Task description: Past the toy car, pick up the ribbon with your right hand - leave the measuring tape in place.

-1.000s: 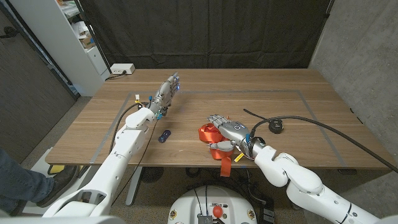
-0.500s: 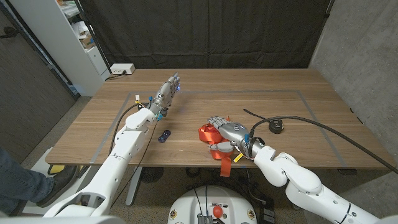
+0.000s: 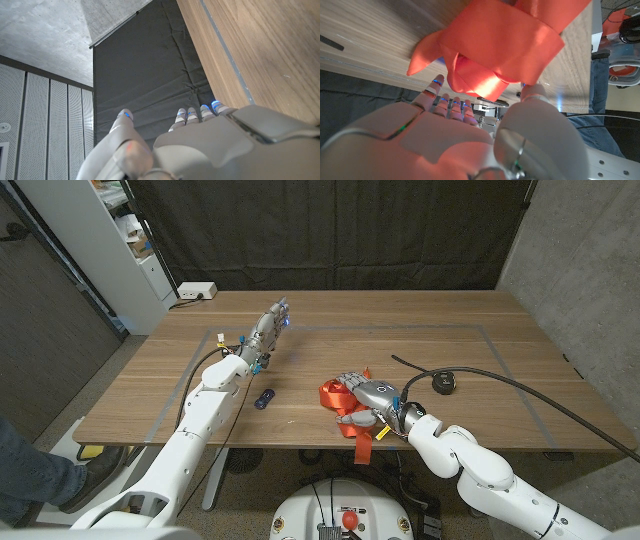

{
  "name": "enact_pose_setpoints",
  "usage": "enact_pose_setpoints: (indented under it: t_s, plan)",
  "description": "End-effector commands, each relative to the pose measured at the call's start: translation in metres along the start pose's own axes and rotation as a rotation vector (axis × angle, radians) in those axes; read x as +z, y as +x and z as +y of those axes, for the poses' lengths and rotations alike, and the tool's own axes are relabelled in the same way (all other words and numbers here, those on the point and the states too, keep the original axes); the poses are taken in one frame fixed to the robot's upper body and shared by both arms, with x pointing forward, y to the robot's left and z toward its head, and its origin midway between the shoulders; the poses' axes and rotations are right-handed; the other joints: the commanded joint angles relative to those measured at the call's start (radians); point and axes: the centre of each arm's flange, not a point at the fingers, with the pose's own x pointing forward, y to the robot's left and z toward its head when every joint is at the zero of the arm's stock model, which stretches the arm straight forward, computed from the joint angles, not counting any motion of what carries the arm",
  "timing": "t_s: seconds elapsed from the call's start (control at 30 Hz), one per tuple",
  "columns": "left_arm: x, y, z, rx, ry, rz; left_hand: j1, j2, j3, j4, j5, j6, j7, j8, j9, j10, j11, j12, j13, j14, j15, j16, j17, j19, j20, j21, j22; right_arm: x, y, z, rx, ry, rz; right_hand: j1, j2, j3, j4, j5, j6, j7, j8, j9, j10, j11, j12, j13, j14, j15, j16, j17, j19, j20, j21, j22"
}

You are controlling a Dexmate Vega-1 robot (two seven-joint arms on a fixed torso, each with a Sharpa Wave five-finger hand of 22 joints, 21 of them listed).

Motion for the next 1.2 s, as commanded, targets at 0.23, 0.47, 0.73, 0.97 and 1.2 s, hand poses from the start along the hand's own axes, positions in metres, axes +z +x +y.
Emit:
enact_pose_setpoints:
  t_s: [0.23, 0.47, 0.73, 0.97, 1.2]
  plan:
    - [-0.0037, -0.0019, -0.002, 0.008, -0.016, 0.008, -0.001, 0.009, -0.002, -0.006, -0.002, 0.011, 0.004, 0.008, 0.004, -0.003, 0.0, 0.004, 0.001, -0.028, 0.005, 0.005, 0.005, -0.088, 0.008, 0.006, 0.002, -0.0073, 0.0043, 0.0109, 0.027, 0.021, 0.028, 0.018, 0.002, 0.0, 0.006, 0.015, 0.012, -0.007, 0.01, 0.002, 0.007, 0.003, 0.01, 0.004, 0.023, -0.005, 0.017, 0.002, 0.02, 0.007, 0.016, 0.002]
    - [-0.0074, -0.0049, -0.0019, 0.012, -0.026, 0.012, -0.002, 0.009, -0.003, -0.007, -0.002, 0.014, 0.004, 0.008, 0.004, -0.001, -0.005, 0.005, 0.001, -0.026, 0.006, 0.006, 0.005, -0.087, 0.014, 0.006, 0.002, -0.0081, 0.005, 0.0144, 0.031, 0.016, 0.034, 0.023, 0.005, 0.001, 0.006, 0.02, 0.033, -0.012, 0.017, 0.002, 0.016, 0.001, 0.014, 0.004, 0.02, -0.015, 0.016, 0.002, 0.019, 0.0, 0.015, 0.002]
    - [-0.0086, -0.0084, -0.0015, 0.019, -0.032, 0.012, -0.002, 0.01, -0.003, -0.007, -0.002, 0.017, 0.005, 0.009, 0.004, -0.001, -0.004, 0.004, 0.001, -0.024, 0.007, 0.007, 0.005, -0.087, 0.017, 0.006, 0.002, -0.0079, 0.0082, 0.0167, 0.027, 0.01, 0.039, 0.029, 0.012, 0.0, 0.012, 0.032, 0.078, -0.015, 0.029, 0.002, 0.062, -0.004, 0.027, 0.004, 0.075, -0.032, 0.039, 0.009, 0.068, -0.014, 0.031, 0.005]
    - [-0.0096, -0.0094, -0.0012, 0.021, -0.035, 0.014, -0.003, 0.01, -0.003, -0.008, -0.003, 0.02, 0.007, 0.009, 0.004, 0.0, -0.005, 0.005, 0.001, -0.024, 0.008, 0.007, 0.005, -0.086, 0.019, 0.006, 0.002, -0.0082, 0.0096, 0.0168, 0.01, 0.008, 0.041, 0.04, 0.021, 0.001, 0.015, 0.044, 0.123, -0.014, 0.037, 0.002, 0.136, -0.008, 0.046, 0.006, 0.157, -0.047, 0.073, 0.024, 0.145, -0.017, 0.053, 0.009]
    - [-0.0101, -0.0095, -0.001, 0.022, -0.036, 0.019, -0.003, 0.011, -0.004, -0.008, -0.003, 0.022, 0.007, 0.009, 0.005, 0.002, -0.003, 0.005, 0.001, -0.024, 0.008, 0.007, 0.005, -0.087, 0.02, 0.007, 0.002, -0.0083, 0.0097, 0.0167, -0.037, 0.0, 0.044, 0.071, 0.036, 0.005, 0.012, 0.061, 0.223, -0.024, 0.059, 0.002, 0.276, -0.027, 0.079, 0.015, 0.292, -0.08, 0.133, 0.056, 0.259, -0.022, 0.085, 0.015]
